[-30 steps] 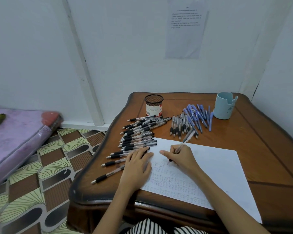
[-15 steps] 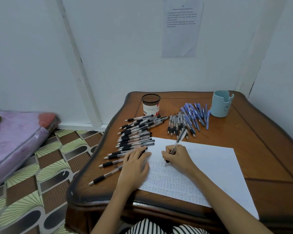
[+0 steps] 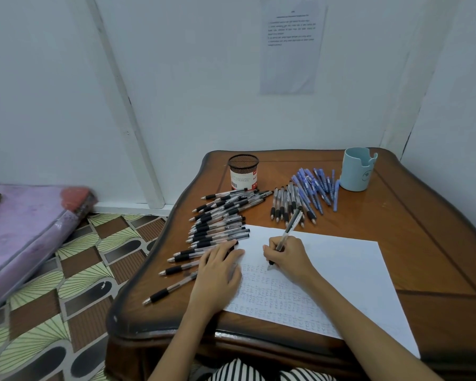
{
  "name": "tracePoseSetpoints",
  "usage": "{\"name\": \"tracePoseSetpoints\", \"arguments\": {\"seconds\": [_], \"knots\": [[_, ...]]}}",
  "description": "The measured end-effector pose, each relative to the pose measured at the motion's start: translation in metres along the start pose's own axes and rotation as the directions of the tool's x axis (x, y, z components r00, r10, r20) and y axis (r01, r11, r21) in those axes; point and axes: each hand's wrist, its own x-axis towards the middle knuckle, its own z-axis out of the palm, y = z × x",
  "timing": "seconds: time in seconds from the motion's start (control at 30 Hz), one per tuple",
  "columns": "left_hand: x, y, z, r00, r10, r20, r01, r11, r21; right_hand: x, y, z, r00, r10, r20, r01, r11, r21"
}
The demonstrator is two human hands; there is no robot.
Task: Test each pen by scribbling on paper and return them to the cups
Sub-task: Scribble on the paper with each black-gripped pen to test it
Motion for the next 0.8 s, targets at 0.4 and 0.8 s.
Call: {"name": "tracePoseSetpoints", "arguments": {"seconds": [0.4,0.8], "knots": [[0.0011,-0.0002,-0.0006,1.0,-0.004,0.011,0.004,1.0,0.003,-0.0001,0.0018,0.0004,0.998,-0.058,-0.019,0.057,0.998,-0.033],[-0.0005,0.0003,-0.0008,1.0,-0.009,0.01,0.009,1.0,0.005,-0.001,-0.0037,0.0002,0.999,-0.014,-0.04,0.012,0.998,-0.064]]}}
